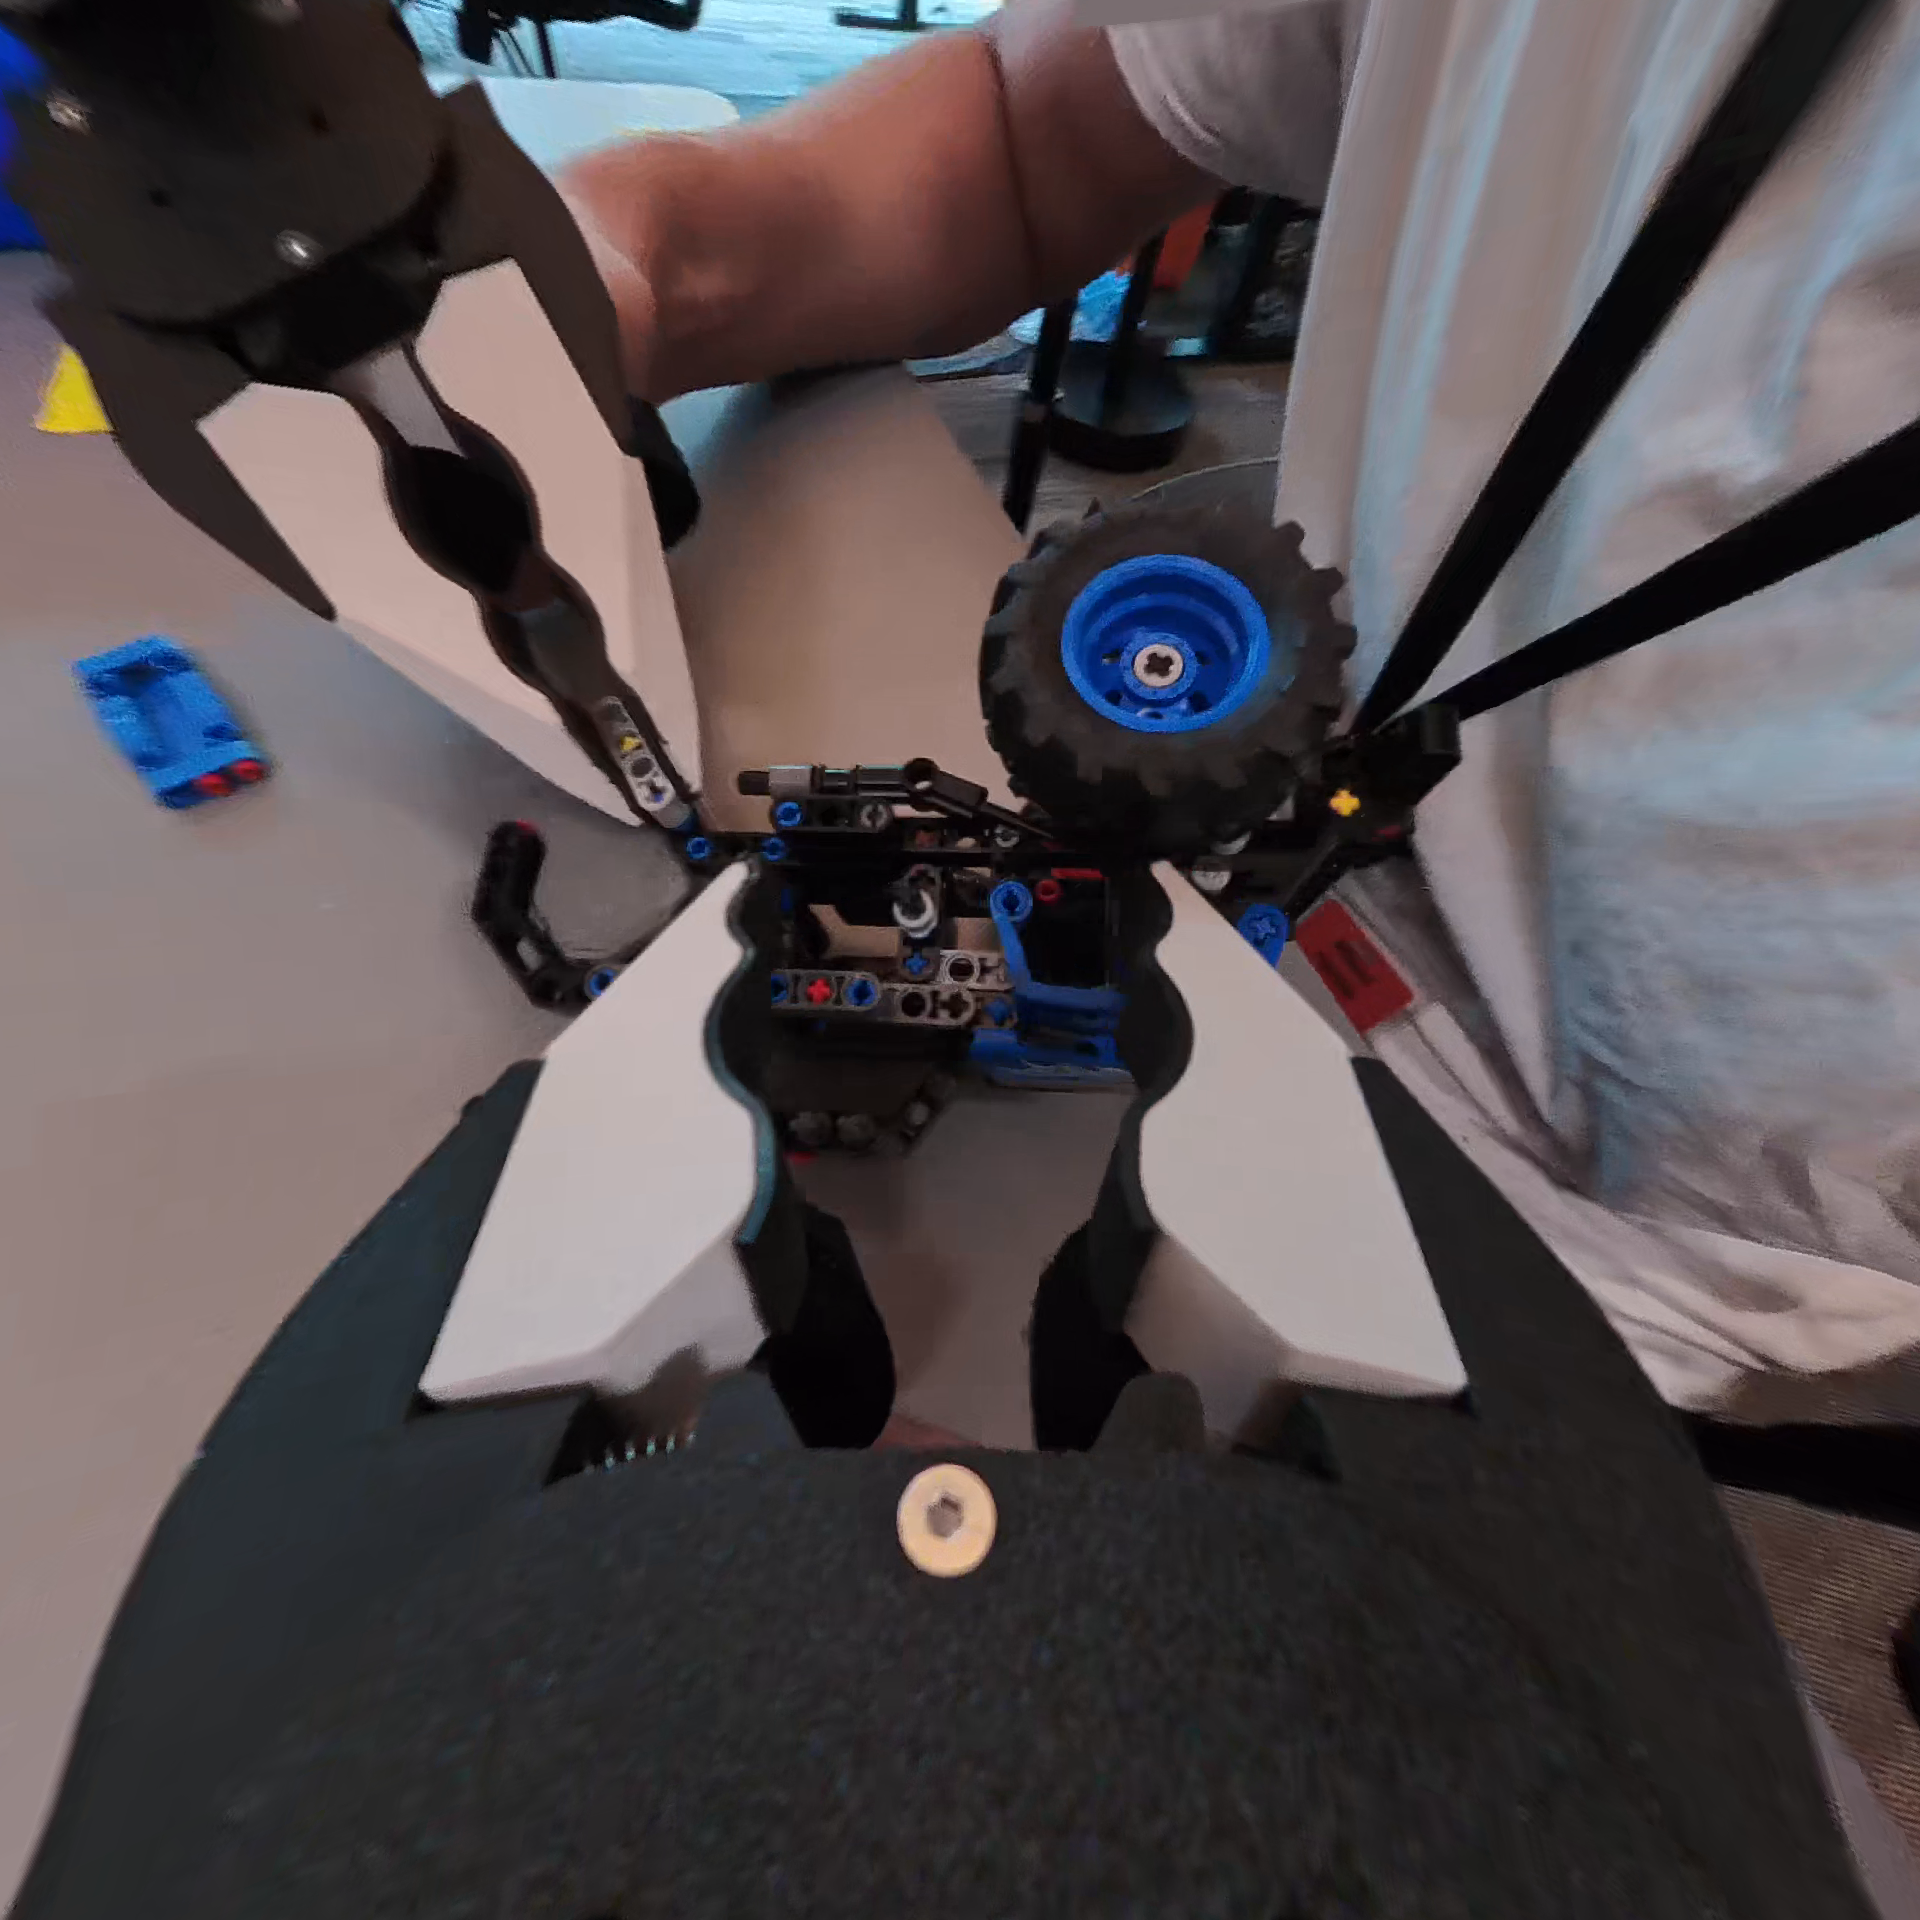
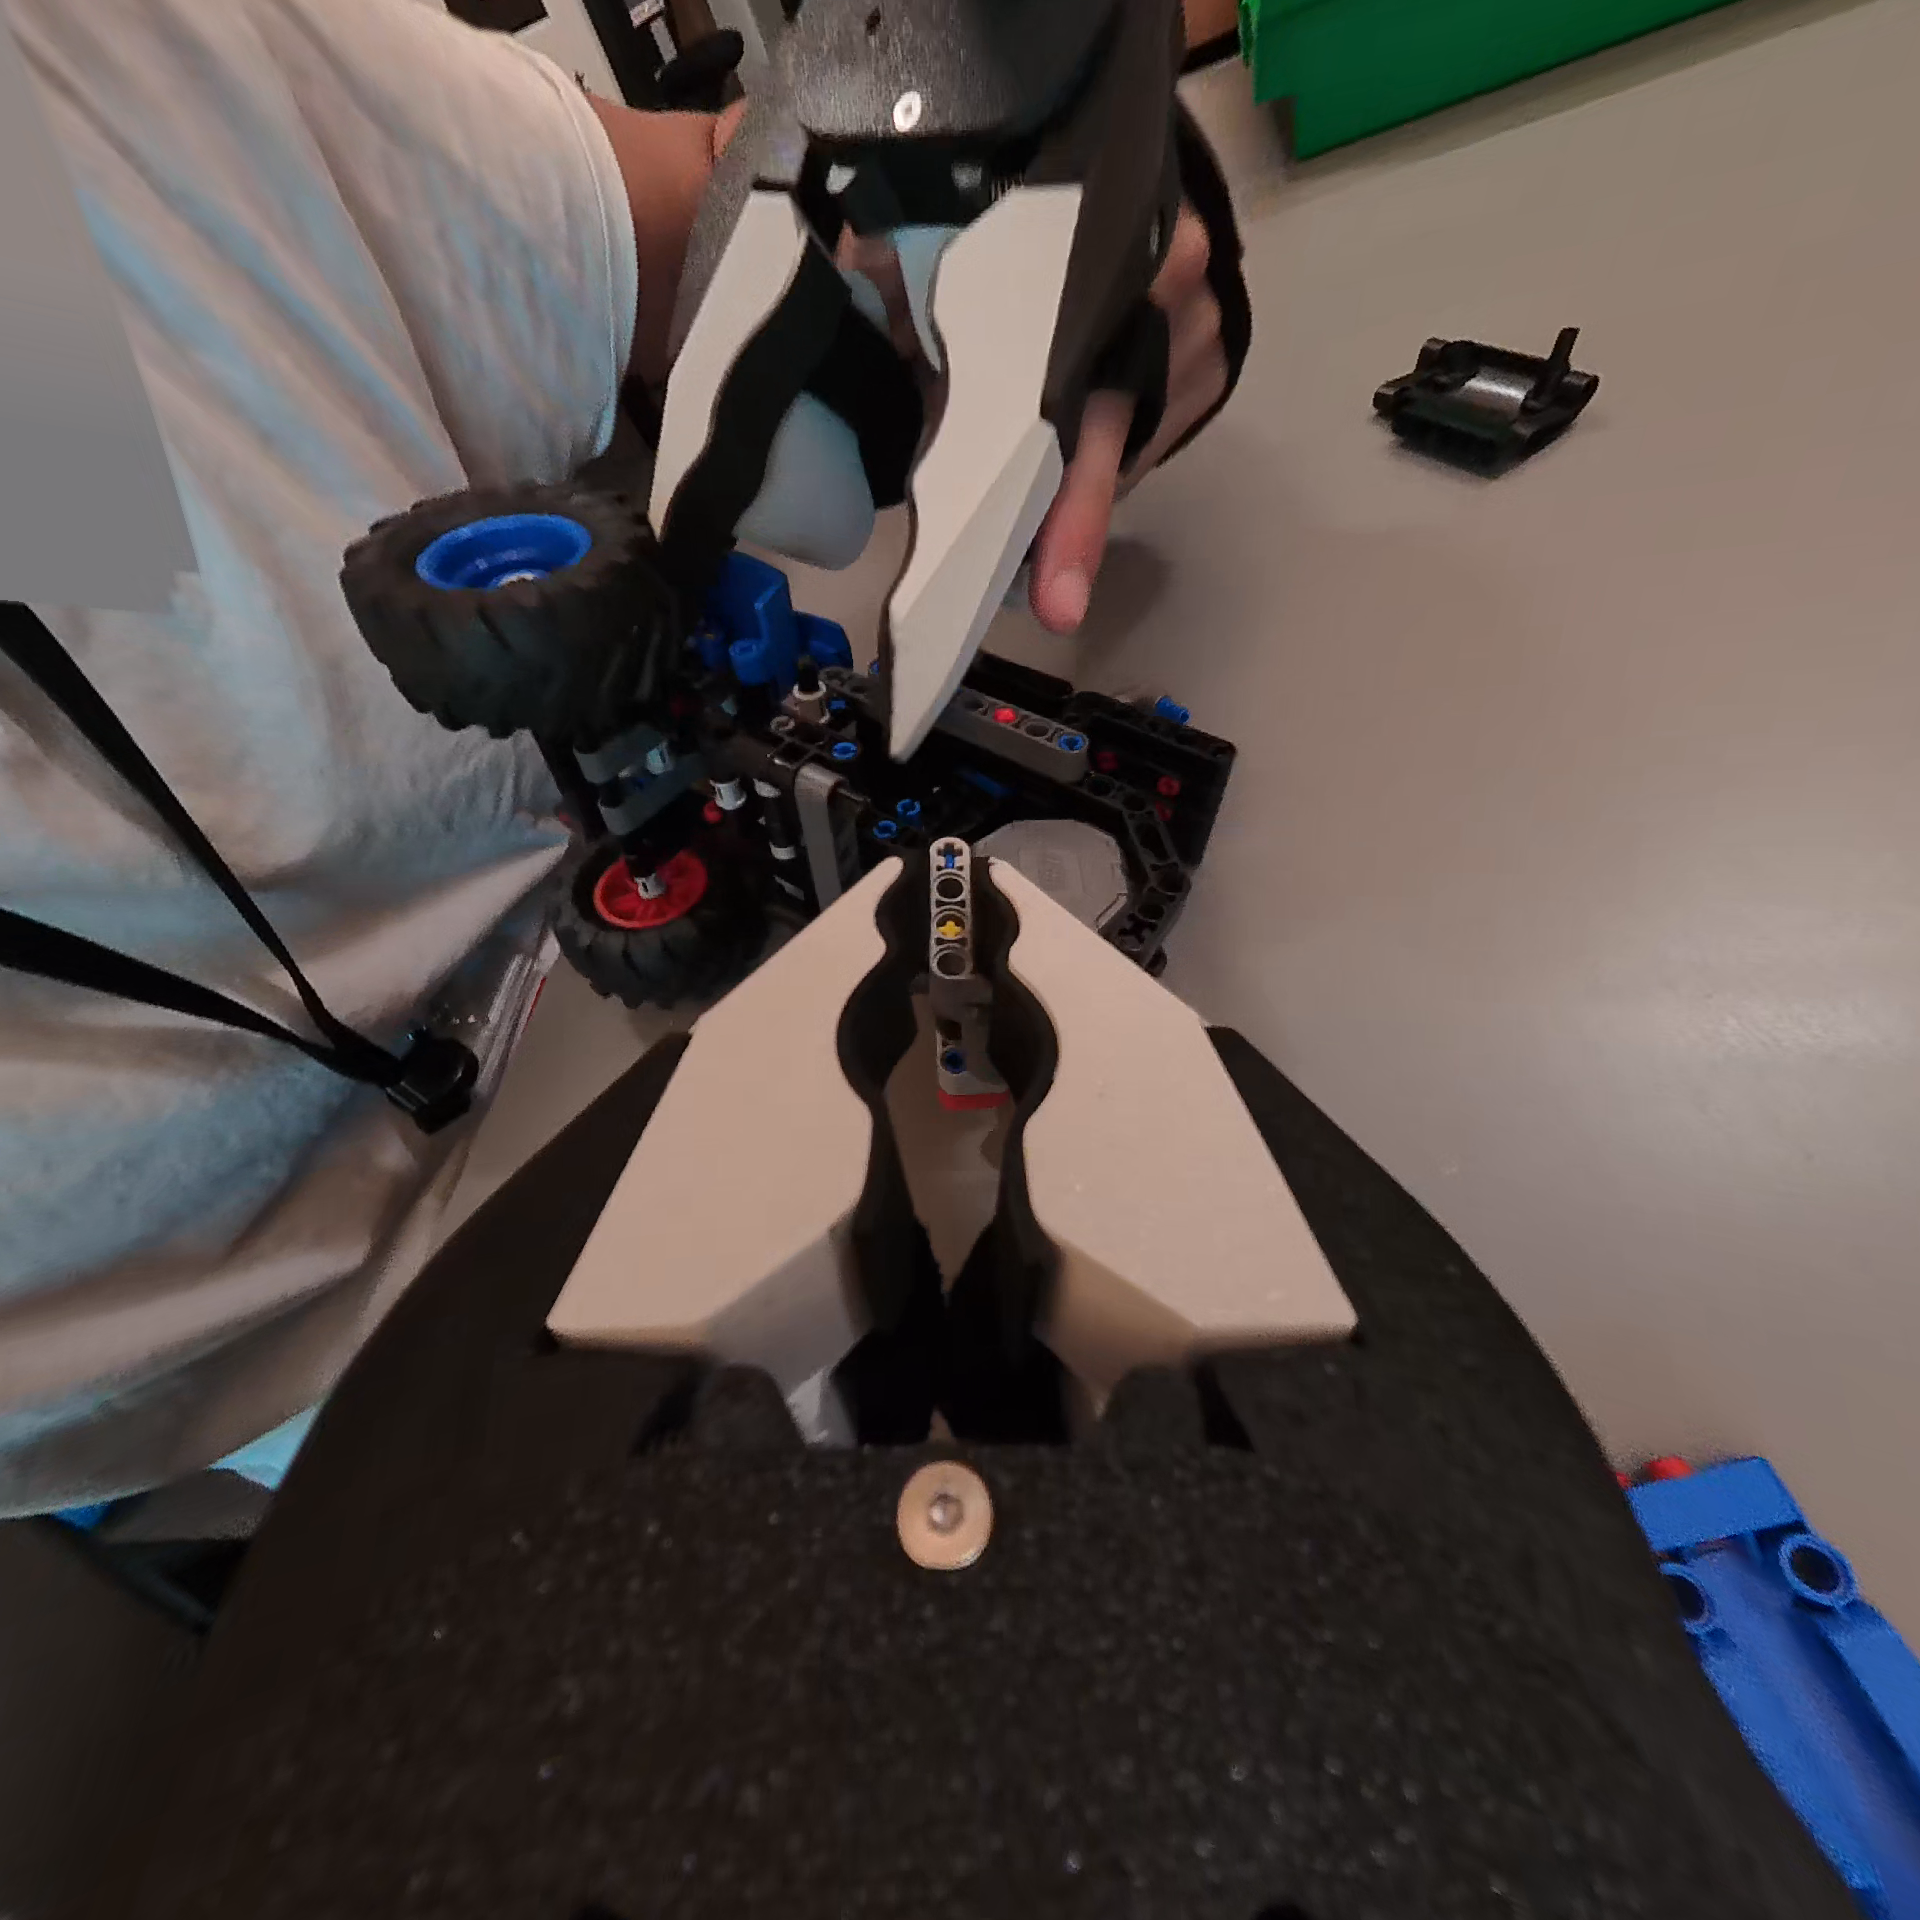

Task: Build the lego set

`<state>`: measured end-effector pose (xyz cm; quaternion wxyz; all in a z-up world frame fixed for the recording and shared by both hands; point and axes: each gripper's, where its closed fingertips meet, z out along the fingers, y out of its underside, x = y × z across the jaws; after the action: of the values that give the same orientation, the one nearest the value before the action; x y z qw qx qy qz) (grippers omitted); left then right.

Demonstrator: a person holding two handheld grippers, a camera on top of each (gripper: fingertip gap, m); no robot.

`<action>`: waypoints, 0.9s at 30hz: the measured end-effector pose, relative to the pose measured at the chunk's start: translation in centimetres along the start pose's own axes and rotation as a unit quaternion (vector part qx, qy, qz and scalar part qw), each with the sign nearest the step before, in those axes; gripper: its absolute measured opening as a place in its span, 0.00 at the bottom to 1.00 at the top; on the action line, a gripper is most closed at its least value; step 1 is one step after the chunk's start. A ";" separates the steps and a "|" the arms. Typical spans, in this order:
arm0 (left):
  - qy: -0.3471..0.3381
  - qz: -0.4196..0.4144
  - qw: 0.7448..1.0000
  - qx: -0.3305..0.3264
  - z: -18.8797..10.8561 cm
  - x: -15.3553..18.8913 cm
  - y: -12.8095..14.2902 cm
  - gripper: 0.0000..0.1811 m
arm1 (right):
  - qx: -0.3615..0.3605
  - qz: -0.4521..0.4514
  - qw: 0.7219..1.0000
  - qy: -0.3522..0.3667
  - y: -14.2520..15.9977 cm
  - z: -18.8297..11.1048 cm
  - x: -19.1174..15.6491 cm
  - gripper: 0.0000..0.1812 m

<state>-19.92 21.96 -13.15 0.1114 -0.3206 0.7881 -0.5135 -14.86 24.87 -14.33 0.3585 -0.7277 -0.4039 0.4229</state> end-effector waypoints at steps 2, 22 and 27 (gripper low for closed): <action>0.034 -0.020 0.999 0.003 0.4 0.3 0.5 0.35 | 0.018 0.014 1.000 -0.002 -0.4 0.0 0.1 0.04; 0.032 0.007 0.999 0.020 1.0 -1.0 0.5 0.23 | -0.063 -0.166 0.981 0.080 -1.6 -1.7 0.6 0.15; 0.027 -0.002 0.999 0.027 1.1 -1.2 0.2 0.24 | -0.244 -0.169 0.955 0.010 0.3 -1.3 0.9 0.07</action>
<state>-18.54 21.93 -14.00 0.0979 -0.3053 0.7760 -0.5432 -13.33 25.32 -14.35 0.2404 -0.7184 -0.6081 0.2371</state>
